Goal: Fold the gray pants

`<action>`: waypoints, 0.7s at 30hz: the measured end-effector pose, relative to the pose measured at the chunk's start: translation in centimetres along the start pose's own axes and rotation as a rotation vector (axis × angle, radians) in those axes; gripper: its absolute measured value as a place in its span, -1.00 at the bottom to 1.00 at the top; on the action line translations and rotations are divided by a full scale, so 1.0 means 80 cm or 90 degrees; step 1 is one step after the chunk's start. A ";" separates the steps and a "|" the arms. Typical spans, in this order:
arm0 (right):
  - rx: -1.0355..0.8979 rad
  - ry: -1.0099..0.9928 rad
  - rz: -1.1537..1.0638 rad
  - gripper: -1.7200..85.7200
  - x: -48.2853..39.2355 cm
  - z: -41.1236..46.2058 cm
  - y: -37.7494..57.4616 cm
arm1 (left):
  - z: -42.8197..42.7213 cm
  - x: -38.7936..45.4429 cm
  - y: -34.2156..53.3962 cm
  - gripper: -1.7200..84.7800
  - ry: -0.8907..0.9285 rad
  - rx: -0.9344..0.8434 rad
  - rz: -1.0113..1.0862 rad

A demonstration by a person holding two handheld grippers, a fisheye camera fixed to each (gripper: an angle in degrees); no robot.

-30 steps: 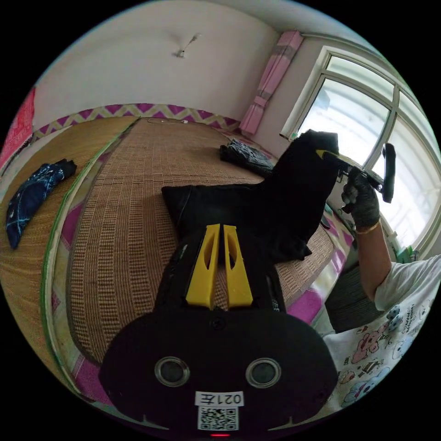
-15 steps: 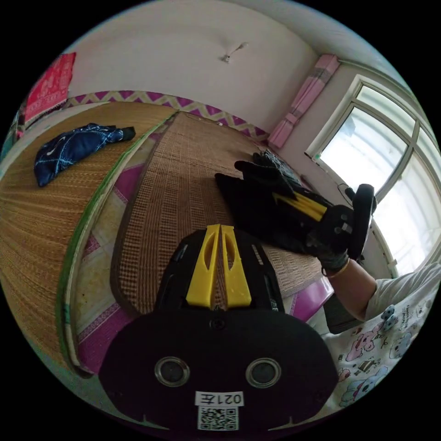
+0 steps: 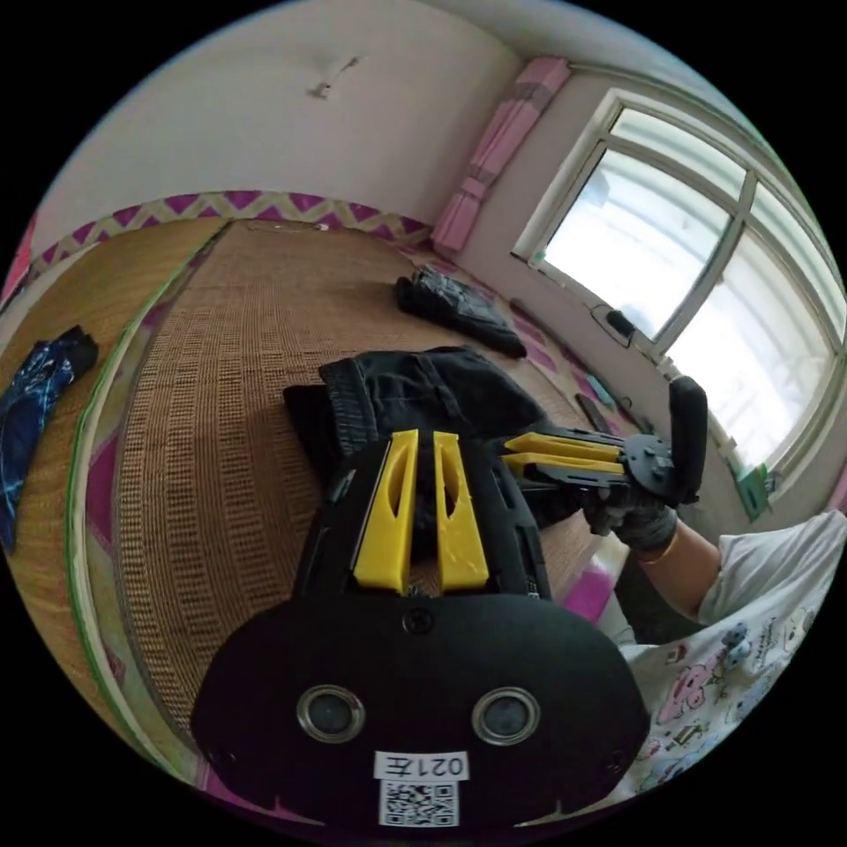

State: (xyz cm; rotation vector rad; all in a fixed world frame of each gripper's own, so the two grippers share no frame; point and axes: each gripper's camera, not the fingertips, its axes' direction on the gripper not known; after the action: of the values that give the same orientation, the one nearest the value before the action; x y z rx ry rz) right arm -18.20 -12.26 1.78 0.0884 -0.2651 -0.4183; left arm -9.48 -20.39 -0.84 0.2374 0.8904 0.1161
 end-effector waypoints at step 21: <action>-0.074 -0.376 0.326 -0.57 0.466 0.094 -0.057 | -0.034 -0.191 -0.060 -0.66 0.115 -0.129 -0.217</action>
State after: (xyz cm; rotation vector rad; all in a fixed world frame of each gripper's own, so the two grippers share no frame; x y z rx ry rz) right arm 10.78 -32.01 17.16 -0.2196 -0.8230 0.0630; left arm -21.16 -27.66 7.85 -0.1172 1.0785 -0.0911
